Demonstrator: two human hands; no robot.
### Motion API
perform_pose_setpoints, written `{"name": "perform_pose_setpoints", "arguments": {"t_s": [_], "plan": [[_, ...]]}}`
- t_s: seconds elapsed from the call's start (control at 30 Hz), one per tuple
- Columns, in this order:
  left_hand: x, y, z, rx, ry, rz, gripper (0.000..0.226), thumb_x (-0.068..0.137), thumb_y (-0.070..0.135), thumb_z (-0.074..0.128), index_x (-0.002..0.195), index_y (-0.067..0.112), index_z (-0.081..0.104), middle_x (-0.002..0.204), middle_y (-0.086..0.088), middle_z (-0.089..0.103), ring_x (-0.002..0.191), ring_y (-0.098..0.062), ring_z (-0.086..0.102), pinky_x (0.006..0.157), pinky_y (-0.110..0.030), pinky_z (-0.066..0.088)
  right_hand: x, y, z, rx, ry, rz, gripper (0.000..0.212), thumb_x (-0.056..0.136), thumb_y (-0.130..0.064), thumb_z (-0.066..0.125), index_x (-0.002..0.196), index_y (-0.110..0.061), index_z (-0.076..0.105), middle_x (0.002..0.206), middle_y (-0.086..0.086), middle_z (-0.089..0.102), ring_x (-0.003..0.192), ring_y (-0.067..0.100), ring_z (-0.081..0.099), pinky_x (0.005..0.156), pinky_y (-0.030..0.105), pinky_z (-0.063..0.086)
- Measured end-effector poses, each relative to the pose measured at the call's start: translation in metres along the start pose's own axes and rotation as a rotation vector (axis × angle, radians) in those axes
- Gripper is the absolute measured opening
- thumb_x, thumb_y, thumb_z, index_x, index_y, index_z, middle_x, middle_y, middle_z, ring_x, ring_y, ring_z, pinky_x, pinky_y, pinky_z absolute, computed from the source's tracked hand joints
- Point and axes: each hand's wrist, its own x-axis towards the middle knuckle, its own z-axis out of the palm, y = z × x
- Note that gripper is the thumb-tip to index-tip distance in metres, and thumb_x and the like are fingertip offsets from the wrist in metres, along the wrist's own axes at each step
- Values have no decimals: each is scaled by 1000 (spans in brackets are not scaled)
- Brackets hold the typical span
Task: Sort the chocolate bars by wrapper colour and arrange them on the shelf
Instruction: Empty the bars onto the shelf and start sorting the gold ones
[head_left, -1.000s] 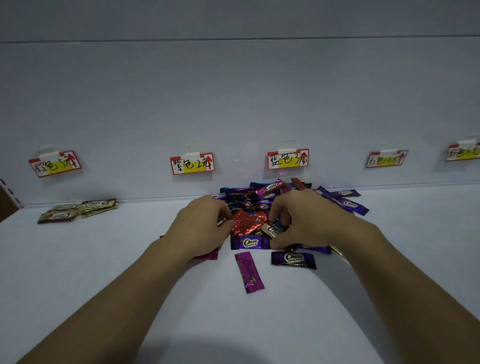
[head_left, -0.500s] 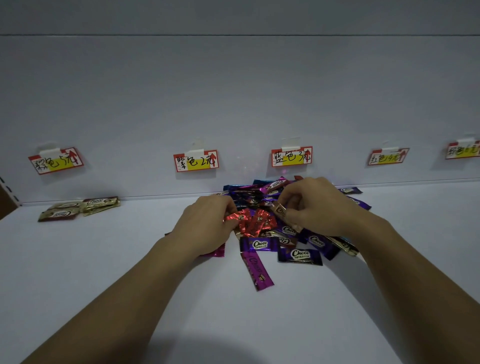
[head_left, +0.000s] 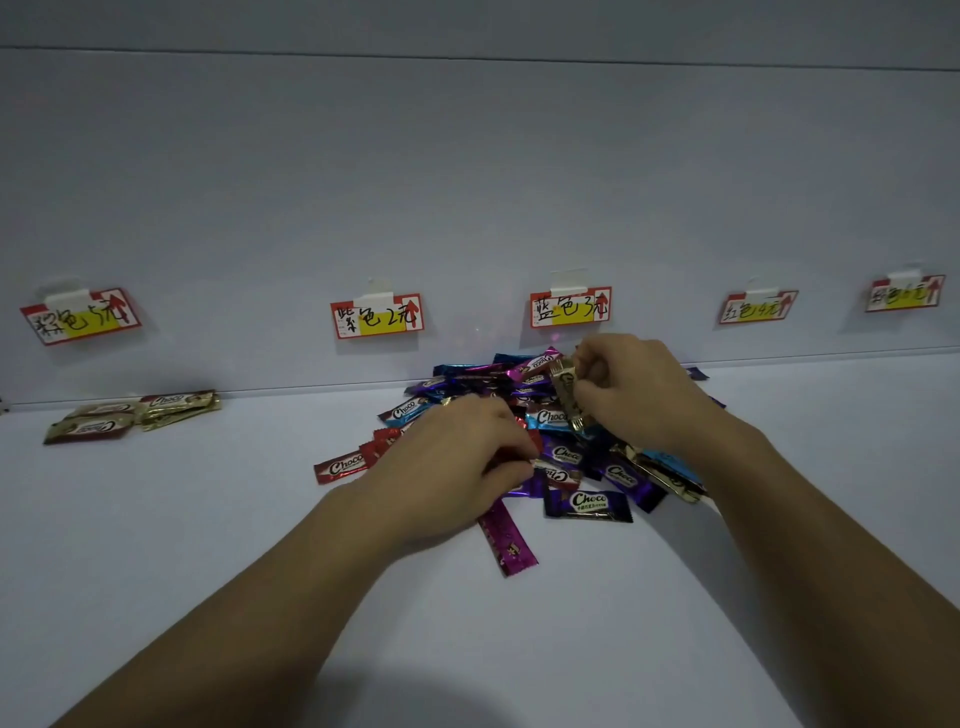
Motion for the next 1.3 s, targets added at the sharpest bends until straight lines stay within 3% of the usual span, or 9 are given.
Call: {"name": "perform_pose_setpoints", "arguments": {"t_s": [0.1,0.2,0.53,0.73,0.87,0.97,1.13,1.23,1.3], "plan": [[7,5,3,119,-52,4,30,104,38,49,128,34,66,119,8,60,110,-11,50,95,-37,47,0,-1,-4,27,11,25,8,92,-14,61,89,-21,60,79,-4,64,74,9,60,62,22,43],[9,7,3,189,-59,-10,31,105,38,47,131,35,63,122,7,62,112,-14,51,96,-39,46,0,-1,-3,35,-4,35,8,91,-14,62,90,-22,61,81,-4,65,77,12,63,66,26,49],[11,11,4,142,-149,-82,28,104,35,51,130,30,59,124,3,52,114,-17,46,98,-40,44,0,1,-1,45,-3,24,6,91,-19,64,95,-24,63,85,-6,64,79,11,62,73,30,52],[6,9,6,-52,-40,-106,11,97,28,64,99,33,54,110,11,48,103,-10,45,90,-30,44,-2,0,-2,81,10,0,7,92,-17,64,95,-24,64,81,-10,64,75,5,60,68,23,44],[2,8,1,-204,107,-141,13,95,26,67,92,34,57,98,18,55,88,-3,53,72,-15,40,-5,-5,-4,142,53,-73,10,98,-19,61,100,-29,64,84,-14,66,75,1,62,64,14,44],[-1,3,-17,-272,189,-168,16,94,23,69,91,35,59,89,20,60,82,-2,58,66,-14,42,-7,-9,-1,185,83,-105,13,98,-22,63,101,-33,66,88,-16,67,78,-1,64,64,10,44],[-29,-38,-51,-123,202,-144,20,94,23,68,109,37,64,87,20,62,81,-3,59,66,-16,46,1,-37,4,238,77,-174,5,96,-24,65,97,-24,70,84,-12,71,72,2,68,65,19,57],[-67,-85,-66,34,241,-215,12,92,24,70,98,35,70,83,18,61,76,-2,57,66,-15,42,15,-74,17,194,16,-265,4,96,-26,65,93,-24,67,78,-11,69,63,2,67,61,18,55],[-96,-120,-76,100,289,-296,12,88,22,75,91,33,73,79,18,62,71,-3,57,67,-24,47,28,-103,34,147,-30,-342,5,95,-25,67,92,-21,69,78,-9,69,63,3,65,62,18,53]]}}
